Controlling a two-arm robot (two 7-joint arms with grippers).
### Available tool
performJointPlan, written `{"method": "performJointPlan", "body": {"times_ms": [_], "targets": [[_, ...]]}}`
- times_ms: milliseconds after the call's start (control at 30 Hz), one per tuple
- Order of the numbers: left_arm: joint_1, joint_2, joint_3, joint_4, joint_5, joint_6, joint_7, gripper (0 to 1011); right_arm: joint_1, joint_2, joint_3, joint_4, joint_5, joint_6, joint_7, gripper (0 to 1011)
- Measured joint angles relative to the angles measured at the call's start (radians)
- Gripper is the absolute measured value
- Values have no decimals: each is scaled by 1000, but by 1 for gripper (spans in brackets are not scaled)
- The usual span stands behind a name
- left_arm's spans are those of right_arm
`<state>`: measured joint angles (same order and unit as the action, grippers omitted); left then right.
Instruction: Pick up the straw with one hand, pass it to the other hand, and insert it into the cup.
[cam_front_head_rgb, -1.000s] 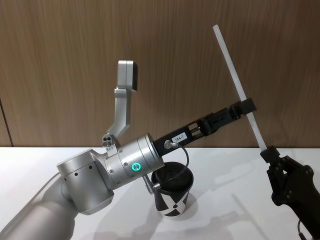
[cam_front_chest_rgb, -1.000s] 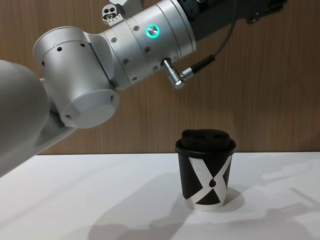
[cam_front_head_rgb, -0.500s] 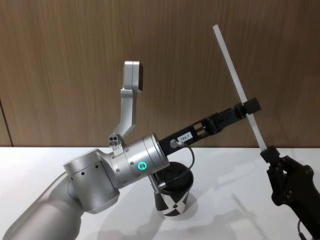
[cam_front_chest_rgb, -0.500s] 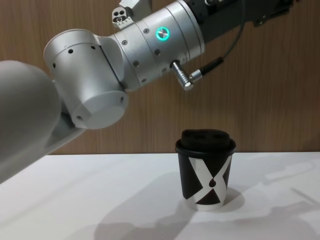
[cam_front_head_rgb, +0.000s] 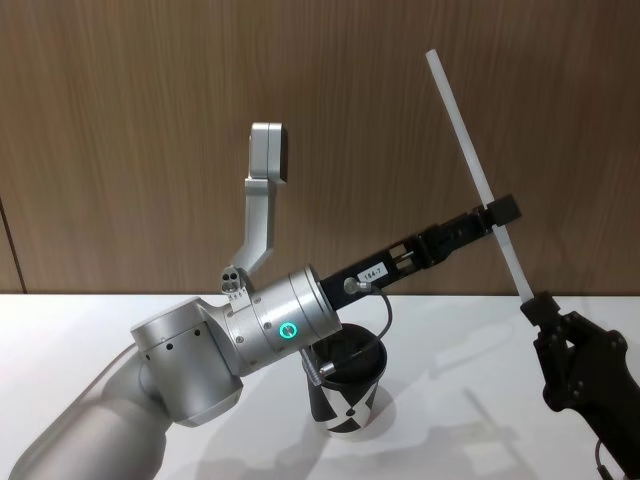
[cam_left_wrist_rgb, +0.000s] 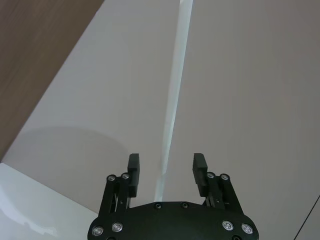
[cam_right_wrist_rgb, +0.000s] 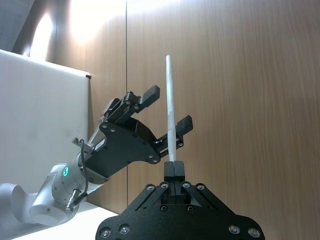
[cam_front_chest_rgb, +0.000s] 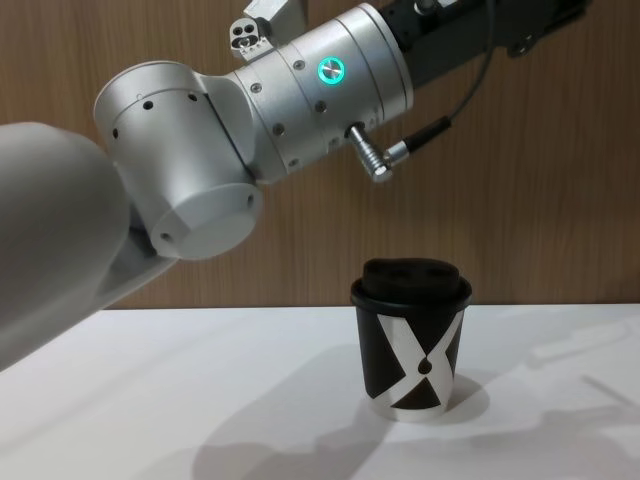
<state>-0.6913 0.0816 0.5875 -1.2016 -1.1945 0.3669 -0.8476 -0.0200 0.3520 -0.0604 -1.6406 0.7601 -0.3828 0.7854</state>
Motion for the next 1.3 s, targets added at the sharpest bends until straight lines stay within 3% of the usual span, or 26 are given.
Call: {"method": "performJointPlan", "body": {"times_ms": [333, 667, 1300], "targets": [[-1, -1, 1, 3, -1, -3, 2, 339, 0, 0, 0, 0, 0, 0, 0, 0], [-2, -2, 2, 5, -1, -4, 3, 63, 0, 0, 0, 0, 0, 0, 0, 0], [-3, -3, 2, 6, -1, -4, 3, 0, 0, 0, 0, 0, 0, 0, 0, 0]]}}
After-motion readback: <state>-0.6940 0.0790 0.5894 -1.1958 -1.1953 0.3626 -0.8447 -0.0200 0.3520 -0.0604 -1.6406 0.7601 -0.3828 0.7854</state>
